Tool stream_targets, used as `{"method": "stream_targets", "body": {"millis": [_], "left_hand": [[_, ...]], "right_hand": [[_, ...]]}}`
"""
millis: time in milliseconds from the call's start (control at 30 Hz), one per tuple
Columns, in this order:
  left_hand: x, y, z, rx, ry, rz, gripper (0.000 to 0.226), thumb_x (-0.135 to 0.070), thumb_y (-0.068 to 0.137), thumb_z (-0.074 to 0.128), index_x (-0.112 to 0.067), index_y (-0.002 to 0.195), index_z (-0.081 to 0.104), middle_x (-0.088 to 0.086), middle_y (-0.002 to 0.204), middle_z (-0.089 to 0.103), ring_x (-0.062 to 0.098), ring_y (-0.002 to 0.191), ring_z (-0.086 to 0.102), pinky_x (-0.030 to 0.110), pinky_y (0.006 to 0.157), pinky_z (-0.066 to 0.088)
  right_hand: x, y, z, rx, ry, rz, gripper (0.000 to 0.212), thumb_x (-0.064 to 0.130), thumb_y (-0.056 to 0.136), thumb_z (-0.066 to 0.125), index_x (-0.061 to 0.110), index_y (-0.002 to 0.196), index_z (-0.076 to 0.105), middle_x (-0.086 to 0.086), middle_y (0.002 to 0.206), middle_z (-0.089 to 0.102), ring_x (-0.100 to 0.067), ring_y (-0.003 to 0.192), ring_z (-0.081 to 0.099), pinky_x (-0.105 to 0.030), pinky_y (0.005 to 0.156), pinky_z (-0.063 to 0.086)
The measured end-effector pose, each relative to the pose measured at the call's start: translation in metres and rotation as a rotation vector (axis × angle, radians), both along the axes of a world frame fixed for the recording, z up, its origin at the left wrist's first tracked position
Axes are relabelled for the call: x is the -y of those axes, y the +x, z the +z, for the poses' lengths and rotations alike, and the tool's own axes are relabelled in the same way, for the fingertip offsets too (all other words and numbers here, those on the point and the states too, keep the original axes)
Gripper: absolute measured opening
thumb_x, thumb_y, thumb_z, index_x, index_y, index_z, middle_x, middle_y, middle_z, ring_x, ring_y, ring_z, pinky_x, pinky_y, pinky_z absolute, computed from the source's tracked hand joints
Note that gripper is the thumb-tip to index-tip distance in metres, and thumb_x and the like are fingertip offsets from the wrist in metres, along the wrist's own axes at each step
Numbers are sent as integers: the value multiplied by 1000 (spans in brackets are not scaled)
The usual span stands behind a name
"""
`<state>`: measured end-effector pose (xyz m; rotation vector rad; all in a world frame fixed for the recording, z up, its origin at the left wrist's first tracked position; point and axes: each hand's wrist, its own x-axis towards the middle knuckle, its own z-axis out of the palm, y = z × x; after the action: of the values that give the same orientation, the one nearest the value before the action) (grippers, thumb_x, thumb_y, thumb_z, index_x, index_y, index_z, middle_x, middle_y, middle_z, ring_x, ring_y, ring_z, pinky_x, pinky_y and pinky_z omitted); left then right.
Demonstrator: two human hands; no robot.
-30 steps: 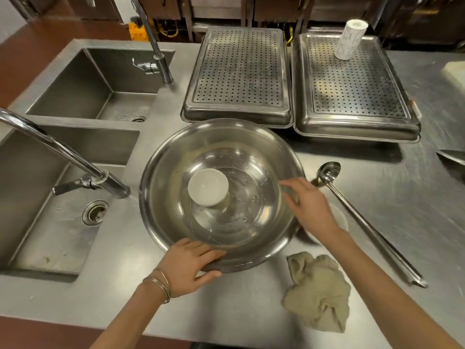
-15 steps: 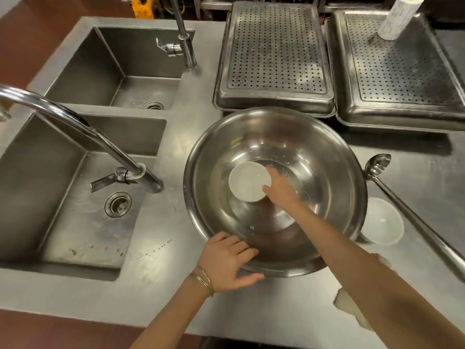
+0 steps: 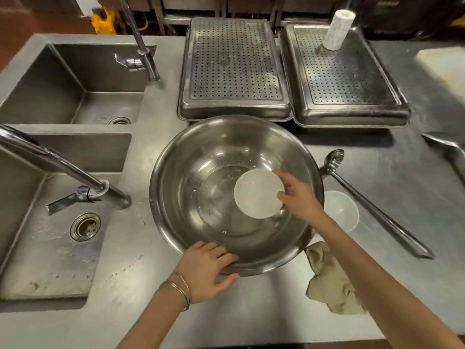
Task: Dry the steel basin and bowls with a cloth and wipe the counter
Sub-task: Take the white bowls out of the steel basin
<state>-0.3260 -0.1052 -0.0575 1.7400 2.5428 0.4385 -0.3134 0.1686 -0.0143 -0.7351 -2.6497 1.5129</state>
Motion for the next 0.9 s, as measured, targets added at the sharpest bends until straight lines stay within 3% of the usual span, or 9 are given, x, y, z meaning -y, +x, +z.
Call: {"method": "stream_targets", "body": {"millis": [67, 133, 200, 300, 433, 567, 733, 900], "left_hand": [[-15, 10, 2, 42, -7, -12, 41, -59, 88, 34, -35, 108, 62, -19, 85, 63, 4, 72, 59, 17, 62, 49], [-37, 24, 1, 47, 11, -15, 46, -60, 89, 30, -34, 118, 53, -19, 91, 63, 3, 75, 60, 16, 63, 50], [-62, 39, -1, 44, 45, -6, 52, -58, 84, 37, -29, 127, 46, -16, 98, 64, 4, 79, 62, 17, 65, 52], [-97, 56, -4, -9, 88, 62, 61, -53, 78, 39, -20, 127, 52, -11, 101, 67, 5, 80, 65, 16, 62, 52], [-126, 66, -3, -79, 43, 174, 61, -51, 79, 35, -17, 127, 53, -13, 89, 66, 3, 69, 63, 14, 49, 45], [-130, 67, -5, -134, -18, 226, 60, -49, 80, 34, -19, 131, 42, -14, 84, 67, 2, 61, 61, 15, 40, 39], [-130, 70, -6, -130, -37, 256, 59, -48, 84, 37, -17, 133, 46, -9, 87, 68, 9, 63, 63, 21, 42, 43], [-132, 73, -6, -85, -34, 303, 54, -47, 86, 35, -20, 133, 41, -8, 84, 68, 11, 61, 63, 23, 38, 44]], "right_hand": [[-15, 20, 15, -74, -52, -58, 55, -6, 84, 52, 23, 131, 48, 8, 104, 58, -8, 84, 58, -17, 57, 54], [-33, 40, 25, -134, -64, -134, 54, -5, 84, 53, 29, 126, 50, 14, 98, 58, -11, 85, 59, -19, 56, 54], [-52, 62, 31, -178, -61, -227, 53, -4, 84, 52, 33, 121, 50, 9, 99, 57, -16, 88, 58, -21, 57, 56], [-86, 94, 32, -207, -20, -332, 48, -3, 85, 52, 22, 126, 50, -3, 106, 55, -21, 90, 59, -22, 56, 56], [-122, 116, 12, -139, 0, -448, 42, -4, 86, 53, 4, 127, 47, -7, 106, 52, -30, 90, 59, -21, 51, 54], [-140, 123, -23, -30, 15, -392, 41, -3, 85, 55, 3, 125, 48, -14, 110, 57, -35, 95, 59, -40, 63, 58], [-140, 123, -49, 17, 17, -357, 40, -3, 85, 54, 0, 124, 50, -14, 105, 57, -30, 84, 58, -20, 48, 54], [-142, 125, -58, 34, 66, -352, 35, 0, 83, 54, 1, 119, 54, -9, 95, 54, -33, 85, 59, -46, 67, 57]]}}
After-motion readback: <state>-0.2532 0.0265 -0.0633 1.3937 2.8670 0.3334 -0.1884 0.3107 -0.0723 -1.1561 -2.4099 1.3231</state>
